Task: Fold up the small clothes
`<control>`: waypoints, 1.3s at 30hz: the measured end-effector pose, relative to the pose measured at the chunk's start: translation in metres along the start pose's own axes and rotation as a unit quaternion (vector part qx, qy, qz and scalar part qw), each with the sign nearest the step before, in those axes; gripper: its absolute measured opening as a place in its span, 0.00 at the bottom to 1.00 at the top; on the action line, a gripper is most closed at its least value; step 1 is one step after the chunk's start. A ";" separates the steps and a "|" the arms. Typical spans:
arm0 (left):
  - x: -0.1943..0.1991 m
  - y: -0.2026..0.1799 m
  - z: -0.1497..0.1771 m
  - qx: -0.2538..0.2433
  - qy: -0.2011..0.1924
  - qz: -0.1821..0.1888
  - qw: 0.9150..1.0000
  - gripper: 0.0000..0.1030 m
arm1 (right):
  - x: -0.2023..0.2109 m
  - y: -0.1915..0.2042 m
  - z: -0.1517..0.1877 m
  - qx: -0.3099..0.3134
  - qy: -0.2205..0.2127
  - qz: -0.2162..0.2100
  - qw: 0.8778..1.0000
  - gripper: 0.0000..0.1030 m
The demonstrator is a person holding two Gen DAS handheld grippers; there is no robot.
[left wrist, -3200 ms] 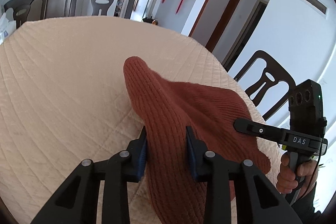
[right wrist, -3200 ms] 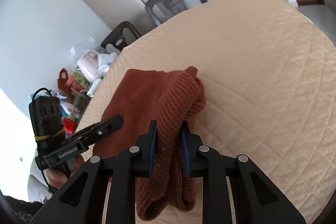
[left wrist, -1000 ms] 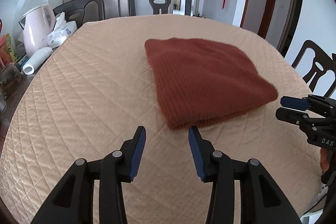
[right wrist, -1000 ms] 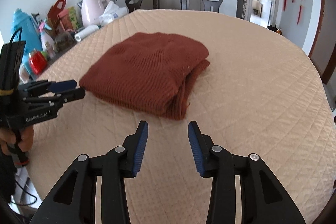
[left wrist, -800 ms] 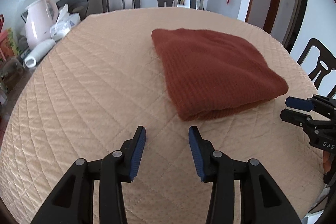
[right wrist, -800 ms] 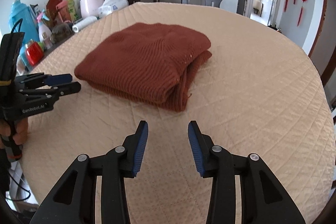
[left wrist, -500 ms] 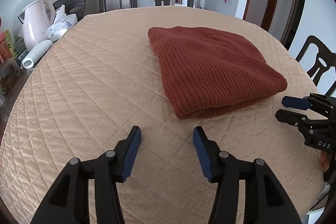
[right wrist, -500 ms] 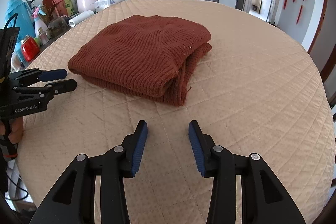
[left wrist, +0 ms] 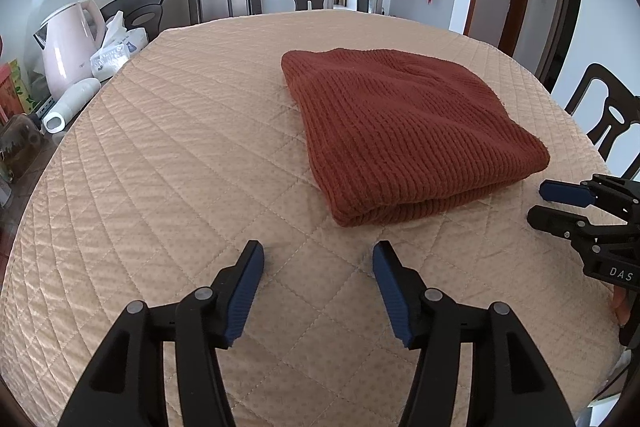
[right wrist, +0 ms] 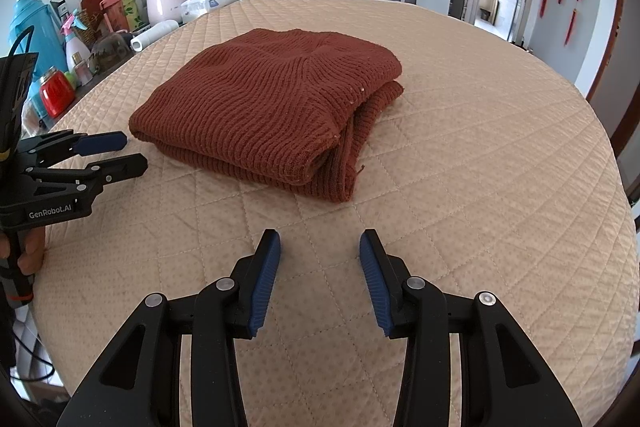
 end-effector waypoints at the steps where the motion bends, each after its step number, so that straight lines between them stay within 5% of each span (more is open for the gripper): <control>1: 0.000 0.000 0.000 0.000 0.000 0.000 1.000 0.58 | 0.000 0.000 0.000 0.000 0.000 0.000 1.000 0.41; 17: 0.001 0.001 -0.001 -0.001 0.001 -0.003 1.000 0.59 | 0.000 0.000 0.000 -0.001 0.000 -0.001 1.000 0.41; 25: -0.004 0.015 -0.019 0.023 -0.003 -0.007 1.000 0.58 | 0.006 -0.002 -0.018 -0.020 -0.041 -0.016 0.999 0.41; 31: -0.006 0.030 -0.027 0.048 -0.010 -0.022 0.999 0.60 | -0.002 -0.009 -0.020 -0.043 -0.030 -0.012 0.999 0.41; 39: -0.002 0.018 -0.015 0.036 -0.008 0.006 0.999 0.60 | 0.007 -0.001 -0.021 -0.023 -0.036 -0.023 0.999 0.41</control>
Point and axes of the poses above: each gripper's, at about its wrist camera, not at the fingertips, and x roughly against the way its jaws point, y to its left, z to its underside, the point moved 6 cm from there along -x, roughly the way its jaws point, and after that the axes turned 4 degrees about z, right-handed, at the moved point
